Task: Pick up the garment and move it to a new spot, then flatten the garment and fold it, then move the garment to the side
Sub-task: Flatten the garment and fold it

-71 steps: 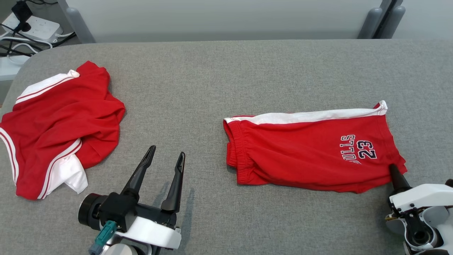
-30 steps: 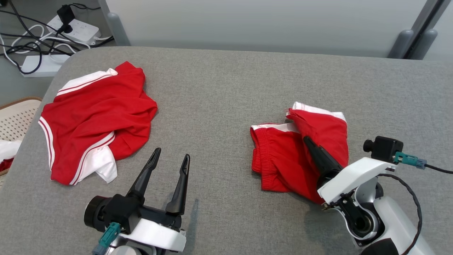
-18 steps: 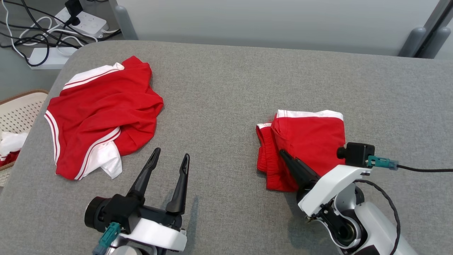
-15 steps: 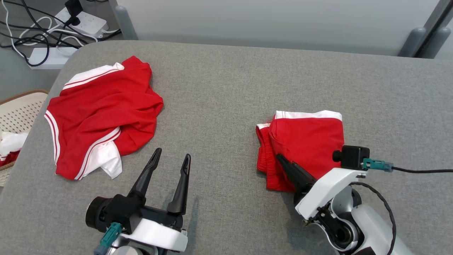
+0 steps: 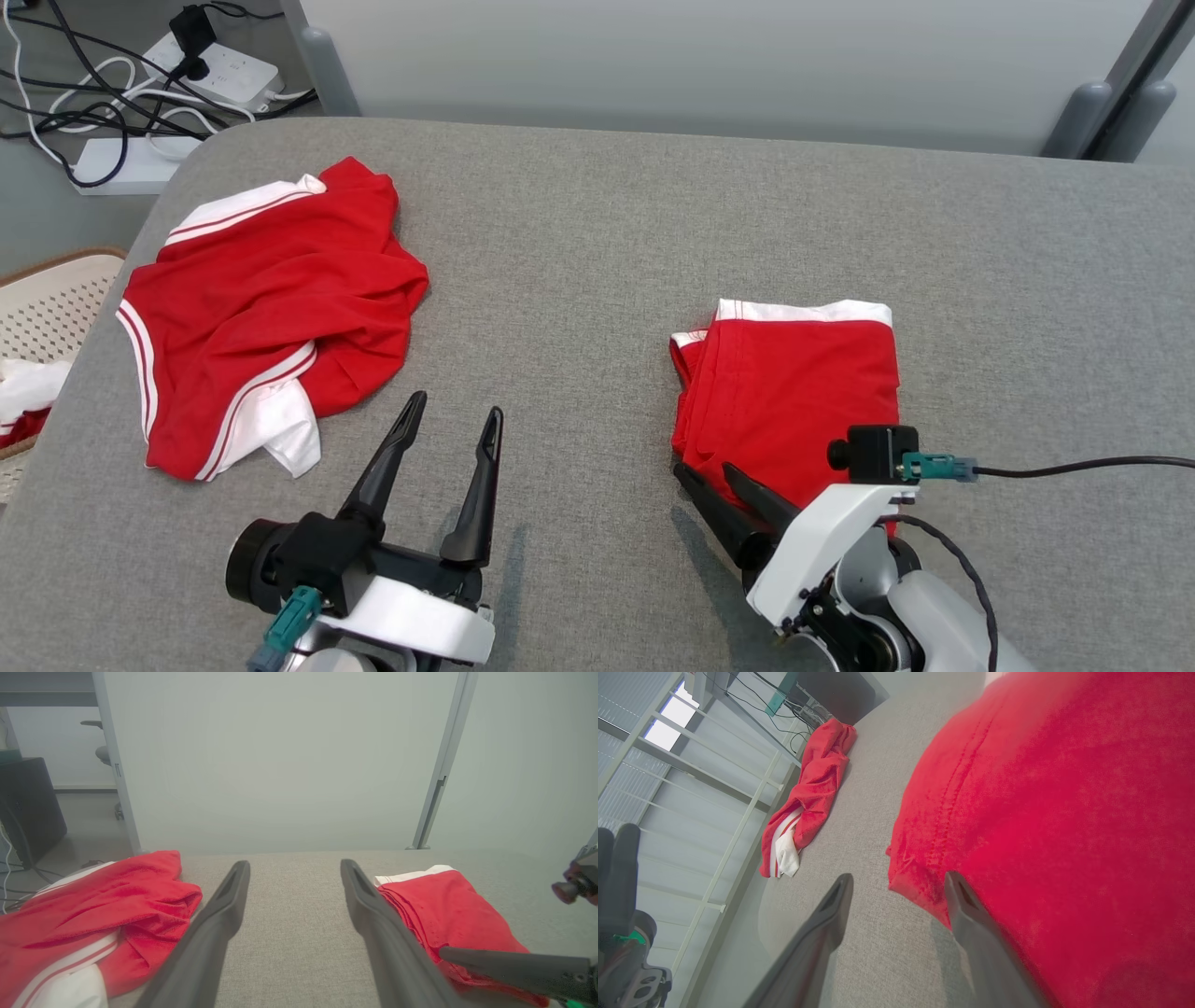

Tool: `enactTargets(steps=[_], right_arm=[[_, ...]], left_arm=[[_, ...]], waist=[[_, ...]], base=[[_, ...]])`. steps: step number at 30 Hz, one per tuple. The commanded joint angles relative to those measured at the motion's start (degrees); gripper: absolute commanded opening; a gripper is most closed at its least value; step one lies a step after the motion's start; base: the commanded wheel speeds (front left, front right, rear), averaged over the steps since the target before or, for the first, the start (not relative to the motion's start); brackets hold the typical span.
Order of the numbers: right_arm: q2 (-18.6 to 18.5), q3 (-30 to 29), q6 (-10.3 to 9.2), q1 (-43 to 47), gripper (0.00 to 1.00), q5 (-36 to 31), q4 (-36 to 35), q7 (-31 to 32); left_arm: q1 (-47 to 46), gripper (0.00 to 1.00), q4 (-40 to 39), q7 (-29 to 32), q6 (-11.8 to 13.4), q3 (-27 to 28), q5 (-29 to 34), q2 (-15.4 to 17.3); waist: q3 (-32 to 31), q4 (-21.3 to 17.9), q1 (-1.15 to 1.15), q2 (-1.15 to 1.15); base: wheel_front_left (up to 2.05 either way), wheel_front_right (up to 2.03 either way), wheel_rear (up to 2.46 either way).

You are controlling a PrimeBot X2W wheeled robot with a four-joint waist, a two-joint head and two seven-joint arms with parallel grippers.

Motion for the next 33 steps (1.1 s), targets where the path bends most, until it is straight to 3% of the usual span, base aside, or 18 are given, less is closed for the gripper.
enactTargets(steps=[1,7,17,33], right_arm=[[0.8,1.5,0.25,-1.4,1.00,0.4,-1.1,-0.8],[0.9,3.9,0.25,-2.2,1.00,0.5,-0.5,-2.7],[-1.0,3.4,0.25,-3.9,1.00,-5.7,2.3,-9.2],[-3.0,-2.8,0.25,-5.9,1.00,-19.2,10.2,-20.1]], left_arm=[[-1.0,1.00,-1.3,-0.3,0.2,2.0,-0.1,0.2],[-0.7,1.00,-1.2,-0.3,0.3,2.2,0.1,0.2],[0.2,1.00,-1.3,-0.3,0.8,3.4,-0.3,0.2],[0.6,1.00,-1.2,-0.3,2.2,6.6,-2.2,0.2]], waist=[[-0.2,-0.1,0.00,0.00],[-1.1,-0.5,0.00,0.00],[-2.9,-2.1,0.00,0.00],[-3.9,-5.2,0.00,0.00]], base=[[0.00,0.00,0.00],[0.00,0.00,0.00],[0.00,0.00,0.00],[0.00,0.00,0.00]])
